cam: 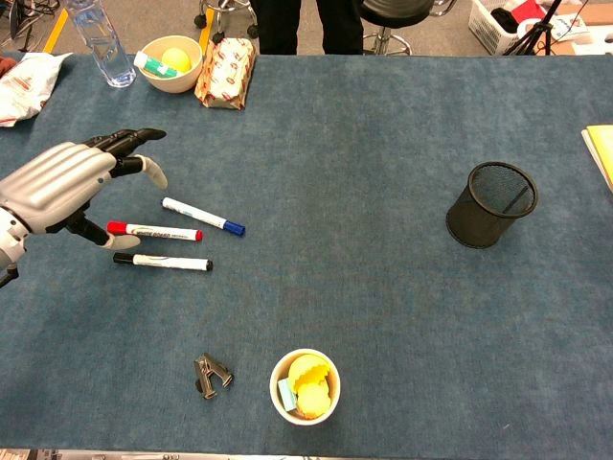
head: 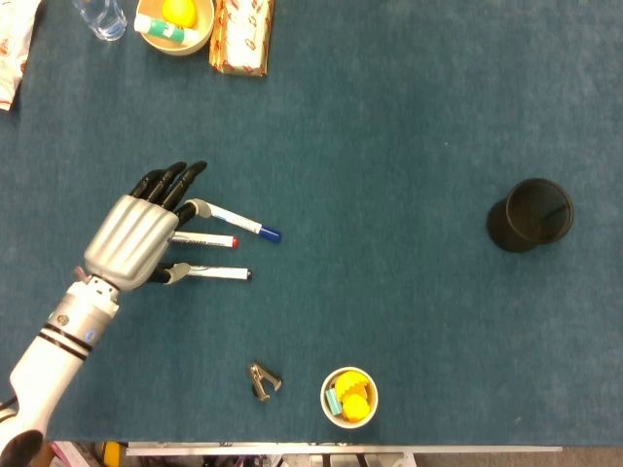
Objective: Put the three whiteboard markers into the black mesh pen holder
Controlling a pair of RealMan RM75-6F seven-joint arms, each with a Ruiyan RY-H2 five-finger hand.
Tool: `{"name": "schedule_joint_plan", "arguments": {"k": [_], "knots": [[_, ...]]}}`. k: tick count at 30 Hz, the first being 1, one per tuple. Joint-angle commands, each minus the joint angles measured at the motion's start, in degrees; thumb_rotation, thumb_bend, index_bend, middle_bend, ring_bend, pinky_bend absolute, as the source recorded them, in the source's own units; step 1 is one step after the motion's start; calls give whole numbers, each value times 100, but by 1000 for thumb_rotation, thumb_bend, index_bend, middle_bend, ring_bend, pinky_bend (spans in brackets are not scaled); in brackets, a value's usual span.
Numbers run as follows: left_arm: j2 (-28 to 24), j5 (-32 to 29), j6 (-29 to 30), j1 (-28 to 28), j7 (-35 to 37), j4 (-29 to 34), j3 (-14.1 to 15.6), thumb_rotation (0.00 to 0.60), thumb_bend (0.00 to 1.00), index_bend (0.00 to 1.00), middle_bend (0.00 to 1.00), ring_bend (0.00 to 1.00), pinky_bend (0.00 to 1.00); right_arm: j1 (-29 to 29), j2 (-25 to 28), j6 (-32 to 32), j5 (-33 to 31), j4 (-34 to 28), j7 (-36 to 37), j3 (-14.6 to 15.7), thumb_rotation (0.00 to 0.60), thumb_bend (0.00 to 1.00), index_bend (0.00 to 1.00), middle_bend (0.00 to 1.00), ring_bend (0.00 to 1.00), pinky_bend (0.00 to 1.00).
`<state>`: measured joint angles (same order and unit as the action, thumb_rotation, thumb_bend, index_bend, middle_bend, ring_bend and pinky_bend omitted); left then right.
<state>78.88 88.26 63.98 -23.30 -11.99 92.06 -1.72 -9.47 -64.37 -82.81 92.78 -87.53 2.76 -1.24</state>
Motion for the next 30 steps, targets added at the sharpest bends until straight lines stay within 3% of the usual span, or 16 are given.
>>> {"name": "schedule_joint_plan", "arguments": {"k": [1, 27, 30], "knots": [[117, -99, -132, -109, 36, -132, -41, 600, 27, 364, 0, 11, 145, -1, -18, 10, -3, 18, 5, 7, 600, 42, 315, 290, 310, 501], [1146, -339, -1019, -1124, -126, -976, -224, 600, 26, 395, 0, 9, 145, 23, -101, 72, -19, 175, 164, 95, 600, 42, 315, 290, 310, 501], [1188, -391, -1048, -1178, -110, -1009, -236, 600, 64, 410, 0, 9, 145, 25, -100, 90, -19, 186, 186, 111, 600, 42, 315, 290, 310, 501]]}}
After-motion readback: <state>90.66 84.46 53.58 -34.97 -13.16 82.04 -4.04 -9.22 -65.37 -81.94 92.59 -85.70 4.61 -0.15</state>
